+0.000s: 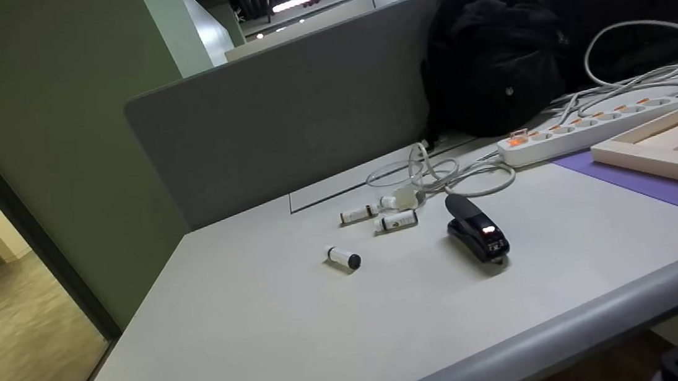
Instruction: Turn on the second switch from the left
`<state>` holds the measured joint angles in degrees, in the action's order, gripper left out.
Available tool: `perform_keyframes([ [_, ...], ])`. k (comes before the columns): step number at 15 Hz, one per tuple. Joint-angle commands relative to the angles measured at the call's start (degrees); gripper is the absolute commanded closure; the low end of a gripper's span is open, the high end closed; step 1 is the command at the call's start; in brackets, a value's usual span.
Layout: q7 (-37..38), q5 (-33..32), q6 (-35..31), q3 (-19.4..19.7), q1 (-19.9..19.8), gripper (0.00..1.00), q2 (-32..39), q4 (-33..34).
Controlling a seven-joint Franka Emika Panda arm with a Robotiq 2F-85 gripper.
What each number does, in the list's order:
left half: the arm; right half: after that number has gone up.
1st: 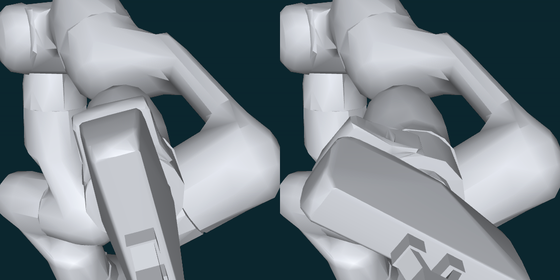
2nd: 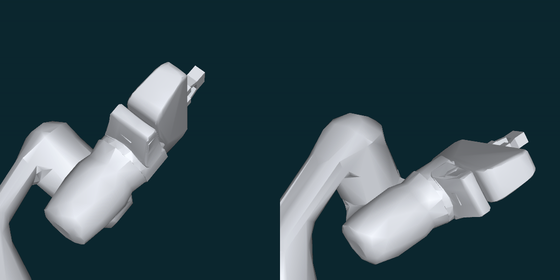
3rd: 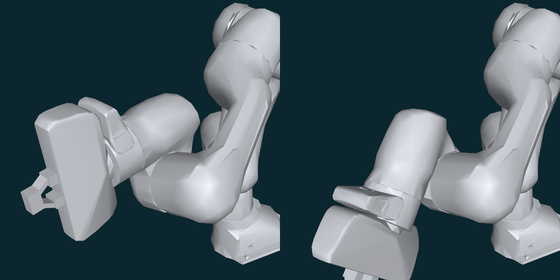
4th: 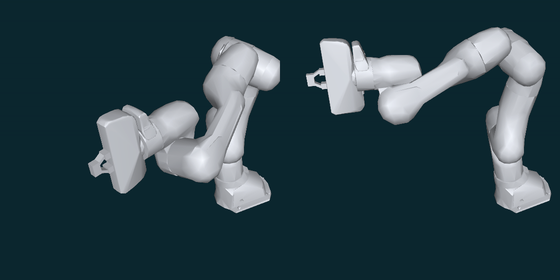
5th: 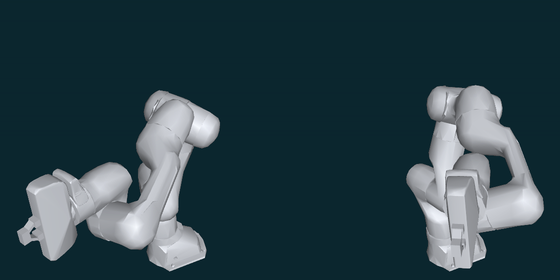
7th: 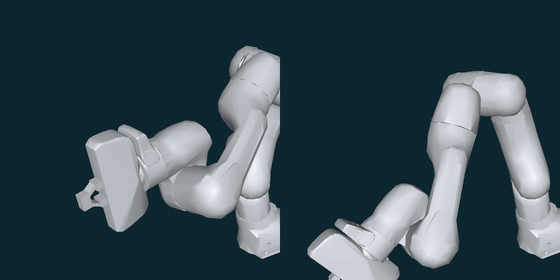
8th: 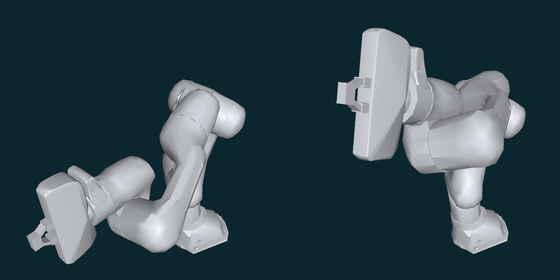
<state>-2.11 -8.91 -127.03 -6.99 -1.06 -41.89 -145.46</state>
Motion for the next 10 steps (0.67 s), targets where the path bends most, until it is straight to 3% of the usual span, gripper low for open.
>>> perform_keyframes([
  [1, 0.1, 0.1, -5.8, -0.2, -2.0, 0.00, 14.8, 6.4],
  [7, 8.5, -1.4, -7.6, 0.5, -2.1, 0.00, 37.6, 17.9],
  [8, 5.4, 2.1, -4.6, 1.6, -0.7, 0.00, 41.5, 21.5],
  [9, 5.0, 0.2, -8.2, 1.8, -0.6, 0.00, 33.9, 13.8],
  [10, 4.8, 1.0, -7.7, 2.2, -0.3, 0.00, 37.4, 16.1],
])
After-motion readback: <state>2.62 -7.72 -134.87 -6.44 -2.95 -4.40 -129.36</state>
